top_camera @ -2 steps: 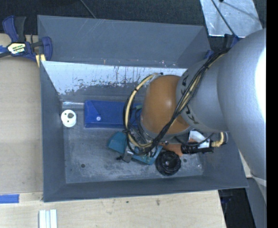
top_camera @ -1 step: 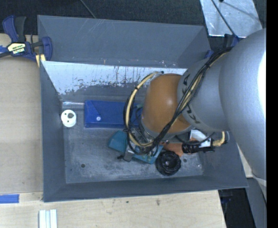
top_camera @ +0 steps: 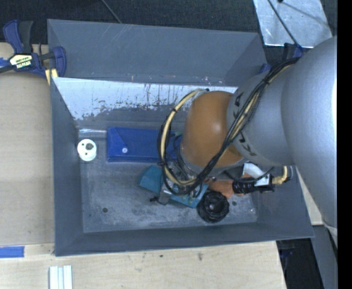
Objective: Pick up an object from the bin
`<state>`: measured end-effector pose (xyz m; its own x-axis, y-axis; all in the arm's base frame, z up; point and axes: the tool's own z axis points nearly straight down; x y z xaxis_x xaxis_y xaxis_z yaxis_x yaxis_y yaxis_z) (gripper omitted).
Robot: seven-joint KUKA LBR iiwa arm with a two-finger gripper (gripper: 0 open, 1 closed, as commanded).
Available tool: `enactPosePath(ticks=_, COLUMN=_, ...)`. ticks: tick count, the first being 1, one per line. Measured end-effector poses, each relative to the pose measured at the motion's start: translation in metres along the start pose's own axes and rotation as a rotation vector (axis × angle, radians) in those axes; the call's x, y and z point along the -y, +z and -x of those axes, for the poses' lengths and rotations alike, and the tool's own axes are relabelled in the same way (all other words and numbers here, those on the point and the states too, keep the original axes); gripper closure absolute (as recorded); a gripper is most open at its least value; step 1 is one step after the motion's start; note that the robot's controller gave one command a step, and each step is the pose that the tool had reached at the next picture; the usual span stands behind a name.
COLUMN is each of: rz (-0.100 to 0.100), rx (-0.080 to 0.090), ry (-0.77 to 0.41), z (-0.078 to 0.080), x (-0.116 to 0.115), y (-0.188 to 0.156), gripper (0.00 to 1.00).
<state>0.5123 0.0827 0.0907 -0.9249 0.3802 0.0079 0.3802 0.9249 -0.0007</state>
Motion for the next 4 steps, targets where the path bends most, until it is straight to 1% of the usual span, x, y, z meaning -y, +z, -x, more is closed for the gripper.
enactPosePath(ticks=1, rz=-0.003, rx=-0.002, ry=-0.001, z=-0.001, x=0.001, y=-0.021, gripper=1.00)
enactPosePath(ticks=2, rz=0.001, rx=0.005, ry=-0.002, z=0.000, x=0.000, y=-0.037, gripper=1.00)
enactPosePath(ticks=4, rz=0.001, rx=0.006, ry=-0.002, z=0.000, x=0.000, y=-0.058, gripper=1.00)
